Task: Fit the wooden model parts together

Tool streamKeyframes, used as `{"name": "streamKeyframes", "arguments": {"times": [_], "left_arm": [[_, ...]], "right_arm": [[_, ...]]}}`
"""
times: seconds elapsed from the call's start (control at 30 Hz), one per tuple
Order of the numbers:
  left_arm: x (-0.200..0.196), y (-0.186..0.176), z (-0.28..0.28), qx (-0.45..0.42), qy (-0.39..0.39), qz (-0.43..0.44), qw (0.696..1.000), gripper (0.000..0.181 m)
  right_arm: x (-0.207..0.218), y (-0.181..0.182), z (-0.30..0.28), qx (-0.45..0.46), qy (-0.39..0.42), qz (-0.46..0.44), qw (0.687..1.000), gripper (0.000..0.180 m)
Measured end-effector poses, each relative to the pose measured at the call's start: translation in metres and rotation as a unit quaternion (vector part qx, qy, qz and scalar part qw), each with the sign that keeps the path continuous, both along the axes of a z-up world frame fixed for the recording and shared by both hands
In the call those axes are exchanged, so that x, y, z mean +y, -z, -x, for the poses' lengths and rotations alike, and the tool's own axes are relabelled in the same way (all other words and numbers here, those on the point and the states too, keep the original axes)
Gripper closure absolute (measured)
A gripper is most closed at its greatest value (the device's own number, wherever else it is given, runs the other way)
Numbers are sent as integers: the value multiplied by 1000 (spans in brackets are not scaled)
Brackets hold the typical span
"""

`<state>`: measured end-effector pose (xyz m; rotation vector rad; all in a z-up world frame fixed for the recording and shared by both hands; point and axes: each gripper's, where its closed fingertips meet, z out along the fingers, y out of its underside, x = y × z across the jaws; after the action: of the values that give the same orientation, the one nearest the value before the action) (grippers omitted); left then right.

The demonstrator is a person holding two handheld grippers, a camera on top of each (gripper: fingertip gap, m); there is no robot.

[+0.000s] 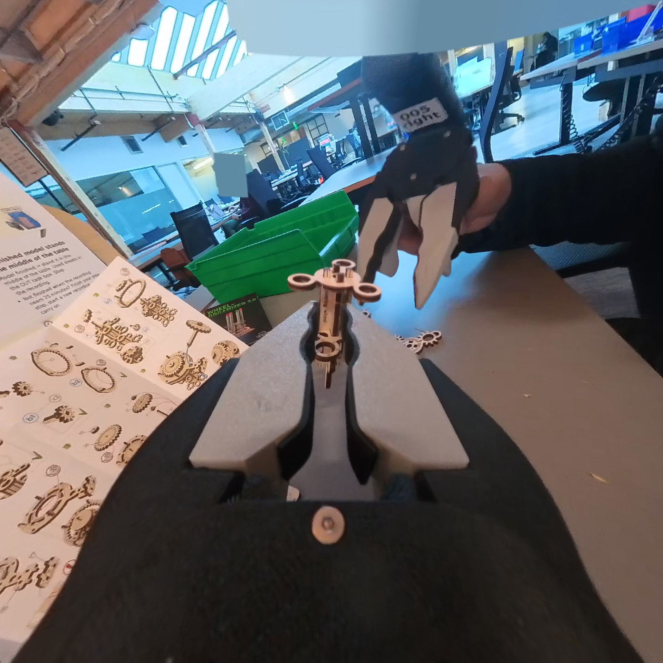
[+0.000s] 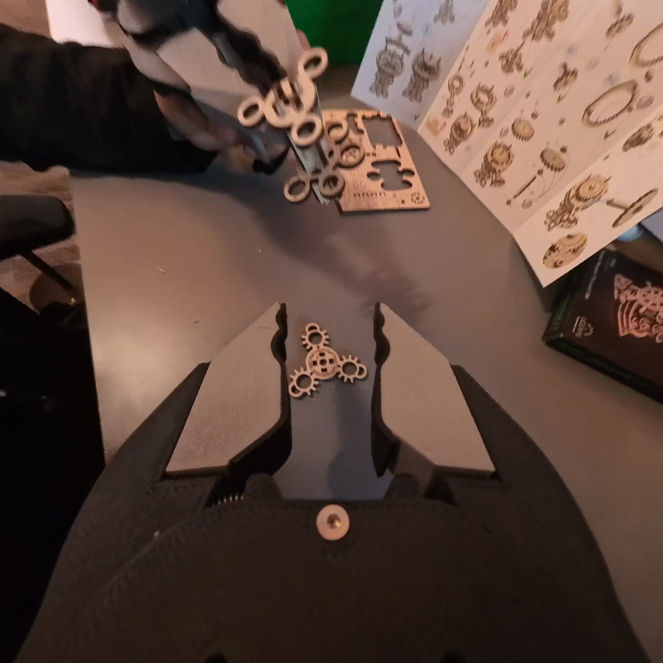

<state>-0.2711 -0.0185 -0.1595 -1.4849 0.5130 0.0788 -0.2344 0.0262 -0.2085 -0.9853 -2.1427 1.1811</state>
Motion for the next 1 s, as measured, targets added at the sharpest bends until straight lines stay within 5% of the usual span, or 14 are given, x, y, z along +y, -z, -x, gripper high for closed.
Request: {"name": "streamKeyframes", "arguments": {"times": [0.5,1.0], "left_arm": [[-14,-4,-34,42,96,-33,994,172],[-8,12,-36,82,84,-3,993,172]], "right_arm": [[-9,-25,-4,69,-20,11,997,138],[-8,-20,-7,66,-29,-1,997,138]]}}
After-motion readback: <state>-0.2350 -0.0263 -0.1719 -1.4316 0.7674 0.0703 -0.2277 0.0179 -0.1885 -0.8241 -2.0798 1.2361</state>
